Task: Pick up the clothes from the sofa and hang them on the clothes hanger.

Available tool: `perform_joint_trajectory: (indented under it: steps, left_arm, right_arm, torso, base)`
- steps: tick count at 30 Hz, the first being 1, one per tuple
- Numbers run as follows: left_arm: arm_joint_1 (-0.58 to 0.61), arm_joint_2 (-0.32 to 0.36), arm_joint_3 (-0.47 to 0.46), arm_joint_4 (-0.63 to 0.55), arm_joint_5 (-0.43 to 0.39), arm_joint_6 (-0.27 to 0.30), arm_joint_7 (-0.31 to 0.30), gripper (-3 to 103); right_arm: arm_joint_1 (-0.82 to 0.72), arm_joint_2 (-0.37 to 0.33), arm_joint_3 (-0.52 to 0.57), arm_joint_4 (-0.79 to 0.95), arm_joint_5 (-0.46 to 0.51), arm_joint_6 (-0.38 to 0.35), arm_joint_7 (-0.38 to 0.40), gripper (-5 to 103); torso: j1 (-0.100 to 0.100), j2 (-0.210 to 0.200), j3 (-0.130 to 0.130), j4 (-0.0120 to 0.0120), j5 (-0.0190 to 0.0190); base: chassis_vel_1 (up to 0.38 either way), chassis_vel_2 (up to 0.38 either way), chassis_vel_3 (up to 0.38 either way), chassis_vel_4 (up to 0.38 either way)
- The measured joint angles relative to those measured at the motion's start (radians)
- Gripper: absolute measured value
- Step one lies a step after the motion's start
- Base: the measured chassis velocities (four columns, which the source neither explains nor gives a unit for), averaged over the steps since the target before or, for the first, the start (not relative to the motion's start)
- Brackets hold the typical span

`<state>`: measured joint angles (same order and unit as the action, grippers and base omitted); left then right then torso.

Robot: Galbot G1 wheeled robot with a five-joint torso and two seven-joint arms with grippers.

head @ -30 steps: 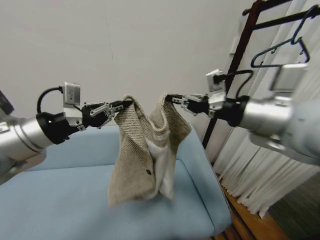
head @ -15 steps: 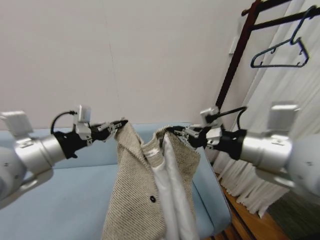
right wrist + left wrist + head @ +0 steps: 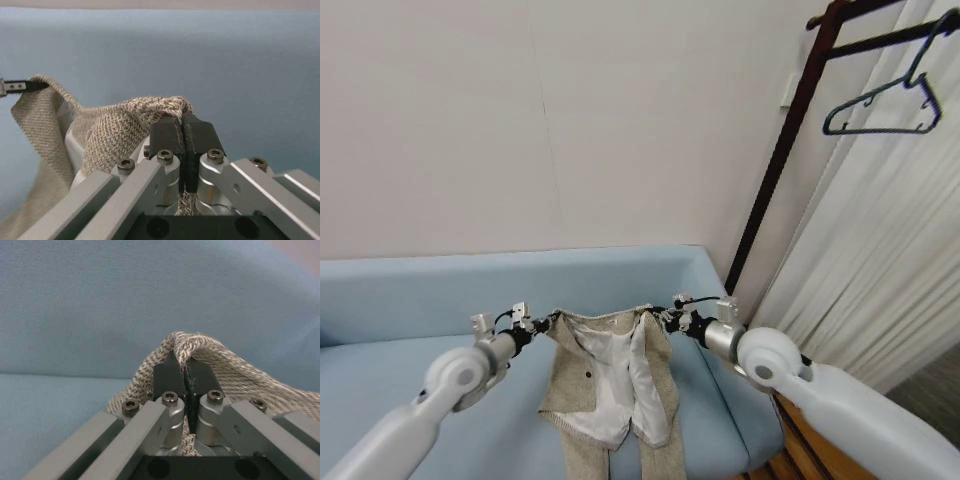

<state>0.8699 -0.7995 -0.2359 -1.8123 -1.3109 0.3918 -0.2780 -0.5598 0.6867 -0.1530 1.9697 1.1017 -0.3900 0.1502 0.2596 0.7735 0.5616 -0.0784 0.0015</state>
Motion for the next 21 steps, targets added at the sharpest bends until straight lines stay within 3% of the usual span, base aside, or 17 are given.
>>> perform_joint_trajectory:
  steps: [5, 9, 12, 13, 16, 17, 21]
  left_arm:
    - [-0.116, -0.055, 0.098, 0.102, 0.06, -0.032, 0.028, 1]
    - [-0.149, -0.046, 0.104, 0.045, 0.06, -0.036, 0.046, 1]
    - [-0.154, 0.023, 0.051, -0.085, 0.033, -0.035, 0.125, 1]
    - [-0.154, 0.023, 0.051, -0.085, 0.033, -0.035, 0.125, 1]
    - [-0.145, 0.129, -0.082, -0.216, -0.06, -0.015, 0.179, 1]
    - [-0.145, 0.129, -0.082, -0.216, -0.06, -0.015, 0.179, 1]
    - [-0.103, 0.284, -0.223, -0.383, -0.191, 0.011, 0.223, 1]
  right_arm:
    - [0.049, 0.046, -0.027, -0.126, -0.096, 0.068, -0.062, 0]
    - [0.055, 0.033, 0.023, -0.094, -0.063, 0.072, -0.075, 0]
    - [0.086, -0.011, 0.097, -0.012, 0.017, 0.055, -0.1, 0]
    - [0.086, -0.011, 0.097, -0.012, 0.017, 0.055, -0.1, 0]
    - [0.181, -0.058, 0.145, 0.064, 0.133, 0.023, -0.102, 0]
    - [0.181, -0.058, 0.145, 0.064, 0.133, 0.023, -0.102, 0]
    - [0.299, -0.164, 0.203, 0.153, 0.334, -0.036, -0.092, 0]
  torso:
    - [0.0, 0.0, 0.0, 0.0008, -0.0002]
    - [0.0, 0.0, 0.0, 0.0002, 0.0003]
    - [0.0, 0.0, 0.0, -0.0001, 0.0001]
    - [0.0, 0.0, 0.0, -0.0001, 0.0001]
    - [-0.001, 0.0, -0.001, 0.0006, 0.0002]
    - [-0.001, 0.0, -0.001, 0.0006, 0.0002]
    - [0.0, 0.0, 0.0, 0.0017, 0.0001]
  base:
    - [0.0, 0.0, 0.0, 0.0]
    - [0.0, 0.0, 0.0, 0.0]
    - [0.0, 0.0, 0.0, 0.0]
    - [0.0, 0.0, 0.0, 0.0]
    - [0.0, 0.0, 0.0, 0.0]
    - [0.0, 0.0, 0.0, 0.0]
    - [0.0, 0.0, 0.0, 0.0]
